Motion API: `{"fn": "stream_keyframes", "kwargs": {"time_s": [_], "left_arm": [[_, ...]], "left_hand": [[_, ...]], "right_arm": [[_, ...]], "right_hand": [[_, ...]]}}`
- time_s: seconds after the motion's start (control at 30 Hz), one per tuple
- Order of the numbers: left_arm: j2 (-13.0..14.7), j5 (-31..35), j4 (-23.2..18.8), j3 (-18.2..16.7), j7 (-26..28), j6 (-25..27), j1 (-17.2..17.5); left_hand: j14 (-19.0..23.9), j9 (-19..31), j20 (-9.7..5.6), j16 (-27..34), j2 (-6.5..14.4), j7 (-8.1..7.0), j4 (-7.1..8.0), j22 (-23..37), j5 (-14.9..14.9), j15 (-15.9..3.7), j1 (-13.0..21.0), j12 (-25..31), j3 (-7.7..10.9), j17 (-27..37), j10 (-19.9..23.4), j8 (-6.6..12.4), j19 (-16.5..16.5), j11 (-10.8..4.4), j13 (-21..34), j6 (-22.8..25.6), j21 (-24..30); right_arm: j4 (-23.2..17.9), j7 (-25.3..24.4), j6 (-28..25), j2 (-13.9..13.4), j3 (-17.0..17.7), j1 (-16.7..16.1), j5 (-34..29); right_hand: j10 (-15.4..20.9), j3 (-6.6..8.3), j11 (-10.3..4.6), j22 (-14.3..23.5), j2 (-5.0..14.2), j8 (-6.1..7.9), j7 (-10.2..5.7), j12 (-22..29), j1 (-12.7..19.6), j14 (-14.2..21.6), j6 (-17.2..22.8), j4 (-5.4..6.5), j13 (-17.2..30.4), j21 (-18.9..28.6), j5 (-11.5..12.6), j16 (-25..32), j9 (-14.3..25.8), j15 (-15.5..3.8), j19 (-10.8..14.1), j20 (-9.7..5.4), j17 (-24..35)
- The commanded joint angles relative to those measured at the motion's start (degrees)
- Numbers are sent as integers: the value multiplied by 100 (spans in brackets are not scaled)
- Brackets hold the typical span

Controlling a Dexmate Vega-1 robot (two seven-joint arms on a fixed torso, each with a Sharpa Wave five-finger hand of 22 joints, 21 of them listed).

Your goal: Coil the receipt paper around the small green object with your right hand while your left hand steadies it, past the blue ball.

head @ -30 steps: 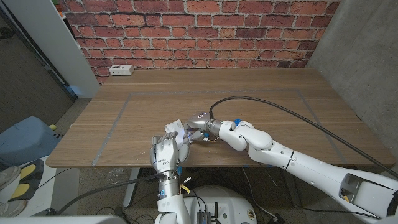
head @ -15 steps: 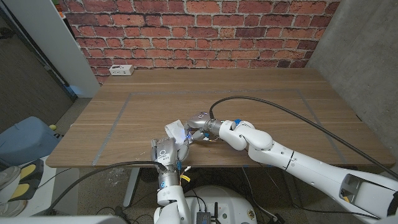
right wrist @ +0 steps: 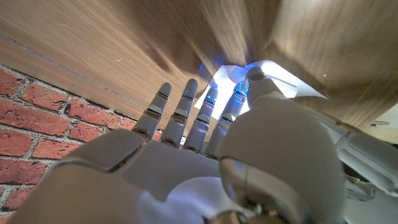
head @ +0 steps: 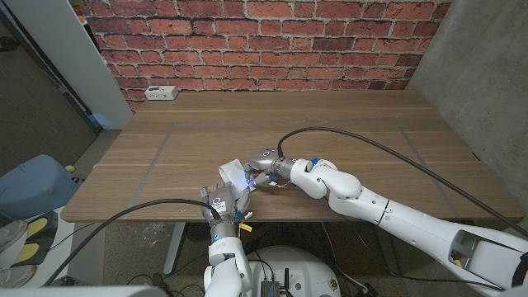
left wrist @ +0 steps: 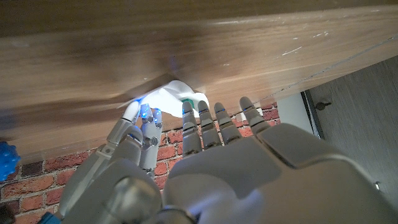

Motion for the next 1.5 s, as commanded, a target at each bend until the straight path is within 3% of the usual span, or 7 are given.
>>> {"fn": "stream_keyframes", "kwargs": {"time_s": [0.03, 0.17, 0.47, 0.67, 0.97, 1.27, 1.5], "left_arm": [[288, 41, -66, 86, -244, -363, -134], [276, 45, -20, 213, -105, -268, -241], [269, 354, -61, 318, -1259, 136, -525], [-19, 1788, 197, 136, -3289, 136, -532], [-171, 2764, 414, 79, -4853, 136, -676], [-258, 3022, 453, -94, -5567, -9, -676], [-447, 3273, 552, -321, -5865, -262, -564]], "left_hand": [[130, -3, -11, 115, 27, -154, 25, 25, 24, 13, -37, 145, -43, 29, 115, 170, -82, -112, -49, 285, -69], [586, 9, -64, 250, 73, 77, 33, 40, 26, -107, -1, 395, -37, 41, 825, 289, 69, 29, -62, 887, -62], [-26, 10, -8, 54, 15, 82, 107, 76, 23, 20, -93, 46, -140, 84, -204, 9, -334, -121, -78, 55, -262], [-291, 0, 19, 33, -49, 115, 201, 107, 24, 57, -175, 27, -251, 109, -493, 6, -537, -181, -86, -276, -336], [-354, -6, 48, 64, -128, 91, 298, 128, 33, 82, -247, 87, -371, 128, -462, 55, -680, -200, -90, -277, -383], [-349, -8, 46, 97, -178, 123, 379, 143, 47, 79, -270, 110, -462, 138, -436, 69, -699, -224, -92, -272, -384], [-370, -10, 68, 109, -208, 97, 452, 154, 63, 96, -271, 86, -536, 145, -536, 29, -731, -241, -94, -430, -391]], "right_arm": [[51, -56, 5, 9, 24, 17, 63], [86, -84, 42, 7, 38, 34, 128], [169, -65, 139, 6, 40, 104, 249], [228, -75, 208, 14, 45, 157, 326], [311, -86, 226, 38, 76, 218, 448], [434, -18, 370, 36, 313, 305, 1126], [871, 24, 1004, 69, 694, 405, 2515]], "right_hand": [[39, 32, -12, 14, -16, -19, -10, 30, -14, 70, 82, -3, 11, -17, 28, 12, -6, -790, 2, -19, 2], [46, 30, -14, 14, -16, -28, 5, 32, -22, 77, 88, -7, 13, -20, 30, 29, -5, -801, 2, -21, 18], [40, 47, -12, 13, -14, -53, 11, 28, -43, 82, 92, -13, 16, -24, 38, 30, -3, -794, 6, -22, 19], [41, 49, 1, 13, -23, -71, 10, 27, -62, 81, 84, -14, 18, -27, 40, 30, -1, -790, 7, -14, 20], [-26, 36, 38, 13, -62, -165, 0, -1, -177, 30, -36, 12, 24, -43, 41, 5, 0, -742, -11, 14, 18], [-317, -86, 181, 16, -189, -581, 70, -75, -703, -222, -703, 185, 49, -110, 25, -125, 18, -547, -115, 140, -4], [-711, -288, 367, 31, -129, -951, 243, -120, -1520, -435, -1306, 565, 85, -192, -33, -175, 48, -325, -269, 251, 47]]}}
